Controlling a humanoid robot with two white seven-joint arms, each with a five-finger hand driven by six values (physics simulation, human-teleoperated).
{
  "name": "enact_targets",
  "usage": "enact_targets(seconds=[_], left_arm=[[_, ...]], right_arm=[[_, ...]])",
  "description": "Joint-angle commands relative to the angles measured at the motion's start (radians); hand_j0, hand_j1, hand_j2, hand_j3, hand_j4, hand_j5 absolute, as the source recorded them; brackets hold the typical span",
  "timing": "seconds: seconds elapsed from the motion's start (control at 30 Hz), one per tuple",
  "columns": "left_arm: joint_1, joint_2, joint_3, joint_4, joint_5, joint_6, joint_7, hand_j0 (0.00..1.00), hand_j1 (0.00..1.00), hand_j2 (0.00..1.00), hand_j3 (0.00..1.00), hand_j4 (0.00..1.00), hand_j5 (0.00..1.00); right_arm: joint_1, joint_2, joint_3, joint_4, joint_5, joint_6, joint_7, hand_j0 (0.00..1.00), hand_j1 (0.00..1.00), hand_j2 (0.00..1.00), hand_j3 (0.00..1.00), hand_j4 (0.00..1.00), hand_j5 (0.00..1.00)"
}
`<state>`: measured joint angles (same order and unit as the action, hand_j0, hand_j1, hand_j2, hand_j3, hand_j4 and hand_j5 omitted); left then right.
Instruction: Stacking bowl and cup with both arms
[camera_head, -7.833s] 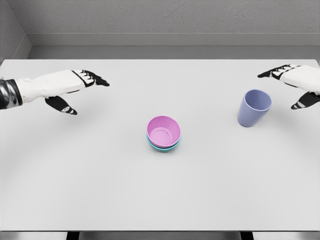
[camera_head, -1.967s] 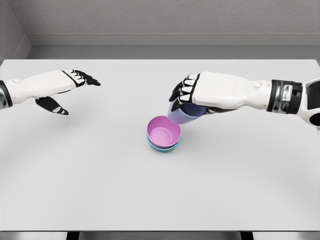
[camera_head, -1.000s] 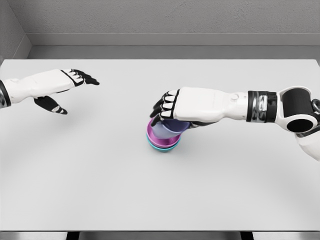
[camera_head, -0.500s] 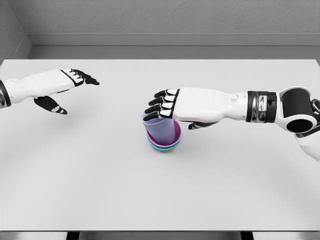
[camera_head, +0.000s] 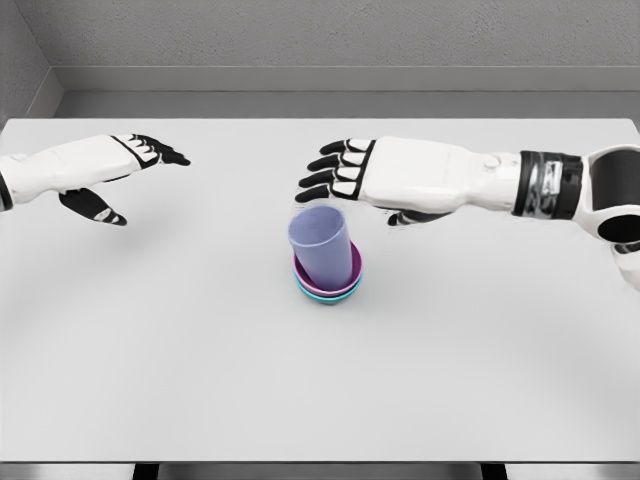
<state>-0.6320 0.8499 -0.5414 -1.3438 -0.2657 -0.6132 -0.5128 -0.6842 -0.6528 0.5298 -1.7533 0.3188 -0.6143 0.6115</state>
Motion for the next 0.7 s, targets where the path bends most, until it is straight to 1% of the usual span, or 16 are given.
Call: enact_targets(seconds=[0.0, 0.07, 0.1, 0.13, 0.17, 0.23, 0.3, 0.33, 0.37, 0.4, 0.43, 0.67], left_arm=[[0.0, 0.005, 0.001, 0.0, 0.008, 0.002, 0.0, 1.0, 1.0, 1.0, 1.0, 1.0, 1.0], [0.0, 0.008, 0.003, 0.0, 0.006, 0.002, 0.0, 1.0, 1.0, 1.0, 1.0, 1.0, 1.0], [0.0, 0.009, 0.003, 0.002, 0.006, 0.002, 0.0, 1.0, 1.0, 1.0, 1.0, 1.0, 1.0], [0.0, 0.009, 0.003, 0.002, 0.006, 0.002, 0.0, 1.0, 1.0, 1.0, 1.0, 1.0, 1.0], [0.0, 0.008, 0.001, 0.002, 0.006, 0.002, 0.0, 1.0, 1.0, 1.0, 1.0, 1.0, 1.0], [0.0, 0.008, 0.001, 0.002, 0.006, 0.002, 0.0, 1.0, 1.0, 1.0, 1.0, 1.0, 1.0], [0.0, 0.008, 0.003, 0.002, 0.006, 0.002, 0.0, 1.0, 1.0, 1.0, 1.0, 1.0, 1.0], [0.0, 0.009, 0.001, 0.002, 0.006, 0.002, 0.0, 1.0, 1.0, 1.0, 1.0, 1.0, 1.0], [0.0, 0.009, 0.001, 0.002, 0.006, 0.002, 0.0, 1.0, 1.0, 1.0, 1.0, 1.0, 1.0], [0.0, 0.011, 0.001, 0.002, 0.006, 0.002, 0.0, 1.0, 1.0, 1.0, 1.0, 1.0, 1.0], [0.0, 0.012, 0.001, 0.002, 0.006, 0.002, 0.0, 1.0, 1.0, 1.0, 1.0, 1.0, 1.0], [0.0, 0.012, 0.003, 0.006, 0.006, 0.002, 0.0, 1.0, 1.0, 1.0, 1.0, 1.0, 1.0]], right_arm=[[0.002, -0.03, -0.122, 0.0, -0.007, 0.003, -0.001, 1.0, 1.0, 1.0, 1.0, 1.0, 1.0], [0.021, -0.116, -0.2, 0.021, -0.034, 0.003, -0.001, 1.0, 1.0, 1.0, 1.0, 1.0, 1.0], [0.072, -0.142, -0.258, 0.047, -0.037, 0.003, -0.001, 1.0, 1.0, 1.0, 1.0, 1.0, 1.0], [0.106, -0.157, -0.31, 0.06, -0.037, 0.003, -0.001, 1.0, 1.0, 1.0, 1.0, 1.0, 1.0], [0.141, -0.189, -0.352, 0.064, -0.037, 0.003, -0.001, 1.0, 1.0, 1.0, 1.0, 1.0, 1.0], [0.179, -0.205, -0.382, 0.084, -0.035, 0.003, -0.001, 1.0, 1.0, 1.0, 1.0, 1.0, 1.0], [0.199, -0.203, -0.383, 0.1, -0.034, 0.003, -0.001, 1.0, 1.0, 1.0, 1.0, 1.0, 1.0], [0.201, -0.203, -0.381, 0.098, -0.032, 0.003, -0.001, 1.0, 1.0, 1.0, 1.0, 1.0, 1.0], [0.219, -0.2, -0.373, 0.087, -0.027, 0.003, -0.001, 1.0, 1.0, 1.0, 1.0, 1.0, 1.0], [0.242, -0.189, -0.32, 0.072, -0.023, 0.003, -0.001, 1.0, 1.0, 1.0, 1.0, 1.0, 1.0], [0.242, -0.191, -0.294, 0.054, -0.023, 0.003, -0.001, 1.0, 1.0, 1.0, 1.0, 1.0, 1.0], [0.241, -0.189, -0.292, 0.046, -0.023, 0.003, -0.001, 1.0, 1.0, 1.0, 1.0, 1.0, 1.0]])
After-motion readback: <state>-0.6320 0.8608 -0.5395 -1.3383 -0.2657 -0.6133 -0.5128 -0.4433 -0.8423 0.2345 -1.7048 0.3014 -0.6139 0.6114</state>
